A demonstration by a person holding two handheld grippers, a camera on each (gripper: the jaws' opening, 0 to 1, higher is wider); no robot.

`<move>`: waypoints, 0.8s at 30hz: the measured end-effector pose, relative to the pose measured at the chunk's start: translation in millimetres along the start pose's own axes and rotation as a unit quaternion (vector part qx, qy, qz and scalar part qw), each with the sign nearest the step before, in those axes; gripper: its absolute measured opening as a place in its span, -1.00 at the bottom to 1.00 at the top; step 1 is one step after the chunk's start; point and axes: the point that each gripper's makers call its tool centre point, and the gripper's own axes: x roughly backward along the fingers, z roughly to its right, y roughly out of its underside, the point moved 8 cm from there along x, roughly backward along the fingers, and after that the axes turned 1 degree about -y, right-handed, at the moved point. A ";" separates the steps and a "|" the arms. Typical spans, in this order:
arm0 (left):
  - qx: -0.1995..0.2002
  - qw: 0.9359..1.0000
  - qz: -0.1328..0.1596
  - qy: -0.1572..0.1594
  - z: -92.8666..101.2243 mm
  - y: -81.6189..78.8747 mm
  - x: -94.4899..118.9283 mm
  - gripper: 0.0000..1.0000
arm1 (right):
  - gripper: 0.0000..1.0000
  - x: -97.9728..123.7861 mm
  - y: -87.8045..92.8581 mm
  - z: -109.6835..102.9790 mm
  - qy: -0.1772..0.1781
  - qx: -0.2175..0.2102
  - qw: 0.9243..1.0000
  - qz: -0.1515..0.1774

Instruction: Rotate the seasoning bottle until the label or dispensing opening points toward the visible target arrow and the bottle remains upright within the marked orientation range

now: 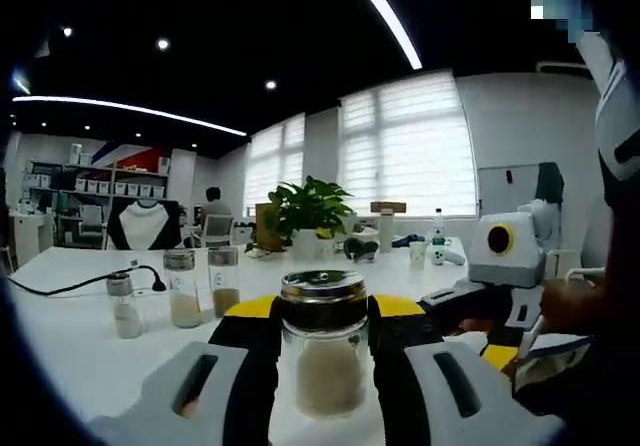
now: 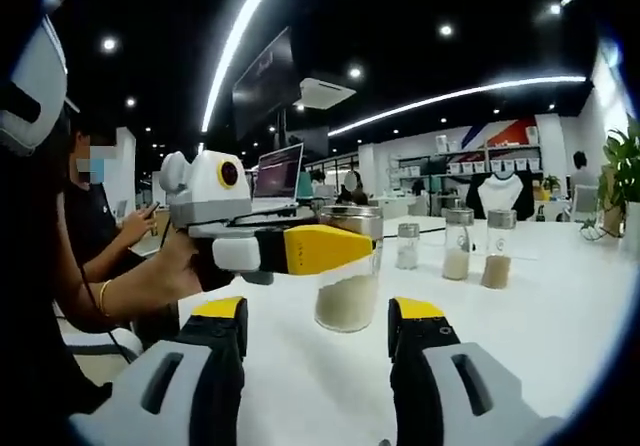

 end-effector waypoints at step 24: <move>0.003 0.994 -0.008 0.105 35.2 -6.8 -7.0 -0.28 | -0.15 8.0 -2.9 9.7 0.007 -0.015 0.999 0.031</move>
